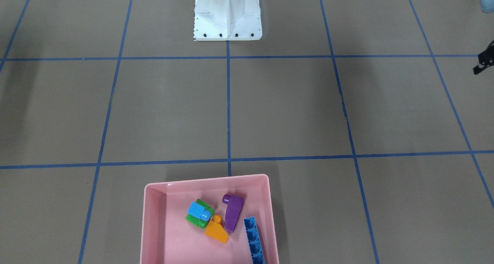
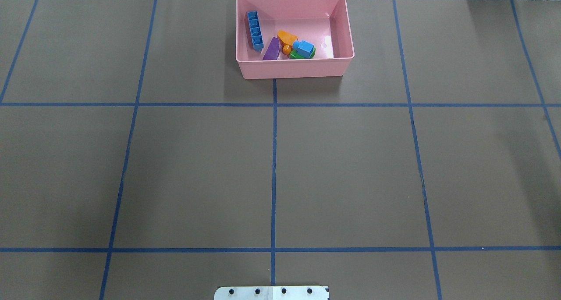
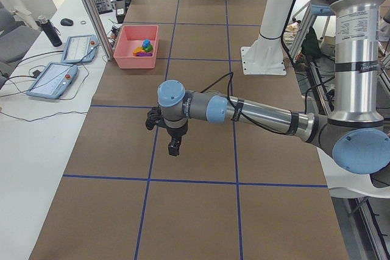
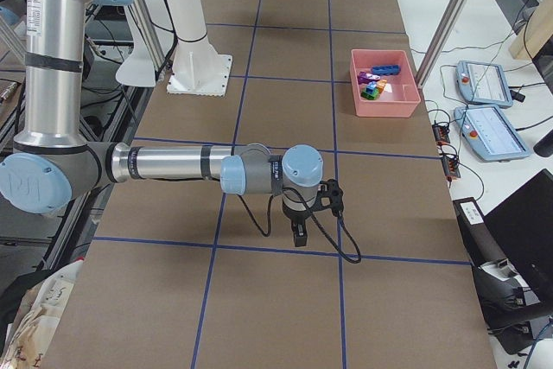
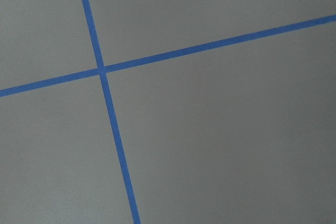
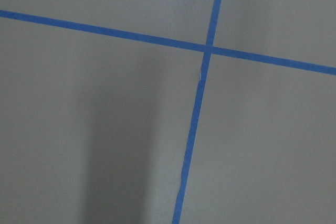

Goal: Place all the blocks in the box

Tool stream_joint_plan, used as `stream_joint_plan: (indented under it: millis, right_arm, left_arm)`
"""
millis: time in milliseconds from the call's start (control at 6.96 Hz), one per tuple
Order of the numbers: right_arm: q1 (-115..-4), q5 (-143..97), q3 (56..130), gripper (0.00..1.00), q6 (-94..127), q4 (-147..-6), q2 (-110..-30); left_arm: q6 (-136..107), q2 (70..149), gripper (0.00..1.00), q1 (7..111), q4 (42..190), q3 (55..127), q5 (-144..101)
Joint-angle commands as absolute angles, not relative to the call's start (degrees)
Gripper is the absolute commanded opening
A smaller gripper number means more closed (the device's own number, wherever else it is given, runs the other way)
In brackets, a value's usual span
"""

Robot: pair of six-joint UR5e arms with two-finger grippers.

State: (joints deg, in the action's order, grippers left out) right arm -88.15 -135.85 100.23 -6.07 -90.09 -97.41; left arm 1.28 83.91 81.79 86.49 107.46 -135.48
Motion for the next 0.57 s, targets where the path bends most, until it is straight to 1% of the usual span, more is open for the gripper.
stream_joint_plan:
  millis: [0,431]
  right_arm:
    - [-88.2,-136.1,100.4,1.00,-6.0,-90.0,-98.1]
    - [-88.2,-135.6,100.4,1.00,-5.5,-90.0,-97.8]
  left_arm:
    - [1.0,83.1,1.00,81.7,86.7,107.8,-135.8]
    - [1.1,82.9,1.00,81.8,86.7,109.2,-136.0]
